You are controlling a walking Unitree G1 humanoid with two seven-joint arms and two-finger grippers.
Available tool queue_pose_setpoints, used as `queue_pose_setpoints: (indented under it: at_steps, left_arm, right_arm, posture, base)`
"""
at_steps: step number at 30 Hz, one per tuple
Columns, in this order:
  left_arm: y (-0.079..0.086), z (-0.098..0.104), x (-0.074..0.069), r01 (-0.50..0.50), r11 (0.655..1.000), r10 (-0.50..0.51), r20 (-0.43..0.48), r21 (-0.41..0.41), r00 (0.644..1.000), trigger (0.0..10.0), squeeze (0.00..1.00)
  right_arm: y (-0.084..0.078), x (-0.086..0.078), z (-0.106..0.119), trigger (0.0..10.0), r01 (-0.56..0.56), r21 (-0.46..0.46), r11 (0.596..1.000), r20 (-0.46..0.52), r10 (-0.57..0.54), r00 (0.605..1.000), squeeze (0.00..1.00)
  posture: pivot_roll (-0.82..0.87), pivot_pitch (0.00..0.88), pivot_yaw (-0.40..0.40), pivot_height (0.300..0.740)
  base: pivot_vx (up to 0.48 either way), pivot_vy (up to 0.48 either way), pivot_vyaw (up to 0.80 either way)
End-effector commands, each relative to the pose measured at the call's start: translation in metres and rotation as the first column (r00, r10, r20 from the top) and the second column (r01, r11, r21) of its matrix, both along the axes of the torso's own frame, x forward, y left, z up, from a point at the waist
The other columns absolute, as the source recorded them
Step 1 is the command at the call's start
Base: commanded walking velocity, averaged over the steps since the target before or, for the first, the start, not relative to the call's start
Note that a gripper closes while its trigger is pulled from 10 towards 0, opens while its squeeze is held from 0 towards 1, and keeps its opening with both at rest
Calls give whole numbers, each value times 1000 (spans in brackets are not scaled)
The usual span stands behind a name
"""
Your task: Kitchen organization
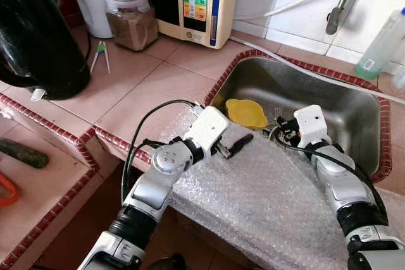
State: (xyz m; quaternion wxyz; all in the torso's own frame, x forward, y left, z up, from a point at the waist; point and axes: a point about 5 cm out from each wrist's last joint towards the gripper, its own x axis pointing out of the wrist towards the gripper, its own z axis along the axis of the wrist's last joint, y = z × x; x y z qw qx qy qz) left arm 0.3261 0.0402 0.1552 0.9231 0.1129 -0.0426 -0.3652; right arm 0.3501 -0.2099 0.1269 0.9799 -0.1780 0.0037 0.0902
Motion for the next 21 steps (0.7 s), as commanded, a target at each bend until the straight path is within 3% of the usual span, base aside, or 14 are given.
queue_pose_setpoints:
  at_steps: [1, 5, 7, 8, 11, 14, 16, 17, 20, 21]
  left_arm:
    - [5, 8, 4, -73, 996, 68, 93, 54, 993, 10000, 1000]
    - [12, 11, 8, -139, 990, 136, 100, 28, 986, 10000, 1000]
    - [19, 11, 10, -180, 984, 176, 107, 20, 978, 10000, 1000]
    - [28, 8, 13, -222, 974, 218, 107, 30, 970, 10000, 1000]
    - [32, 7, 14, -234, 972, 229, 111, 30, 967, 10000, 1000]
    - [40, 8, 17, -312, 950, 310, 120, -1, 943, 10000, 1000]
    - [42, 8, 17, -339, 941, 338, 114, -16, 934, 10000, 949]
    - [48, 8, 18, -402, 915, 402, 99, -23, 910, 10000, 0]
    - [54, 9, 18, -449, 893, 451, 108, -36, 886, 10000, 0]
    - [61, 8, 16, -505, 859, 510, 58, -86, 858, 10000, 0]
  right_arm:
    - [3, -1, 17, 10000, -26, -20, 999, 78, 27, 997, 1000]
    - [2, -4, 29, 10000, -14, 36, 999, 115, 10, 993, 1000]
    - [-2, -10, 35, 10000, -22, 26, 999, 132, 18, 991, 1000]
    - [-8, -21, 38, 10000, -58, 37, 998, 126, 53, 991, 1000]
    - [-11, -24, 38, 10000, -64, 27, 998, 120, 60, 991, 1000]
    - [-19, -33, 43, 10000, -52, 27, 998, 109, 49, 993, 1000]
    - [-20, -34, 46, 10000, -39, 39, 998, 112, 34, 993, 1000]
    - [-20, -35, 49, 10000, -24, 58, 998, 119, 17, 993, 1000]
    - [-16, -36, 53, 10000, -27, 70, 997, 117, 19, 993, 1000]
    - [-11, -35, 54, 10000, -23, 121, 992, 111, 9, 994, 1000]
  posture:
    - [-77, 109, -17, 740]
    - [-78, 110, -16, 740]
    - [-75, 111, -15, 740]
    - [-76, 112, -14, 740]
    - [-86, 113, -11, 740]
    - [-96, 112, -2, 740]
    - [-99, 110, 0, 740]
    - [-101, 108, 3, 740]
    - [-101, 106, 8, 740]
    - [-96, 102, 12, 740]
  base:
    - [0, 0, 0]
    - [0, 0, 0]
    - [0, 0, 0]
    - [0, 0, 0]
    - [0, 0, 0]
    - [0, 0, 0]
    - [0, 0, 0]
    - [0, 0, 0]
    - [0, 0, 0]
    - [0, 0, 0]
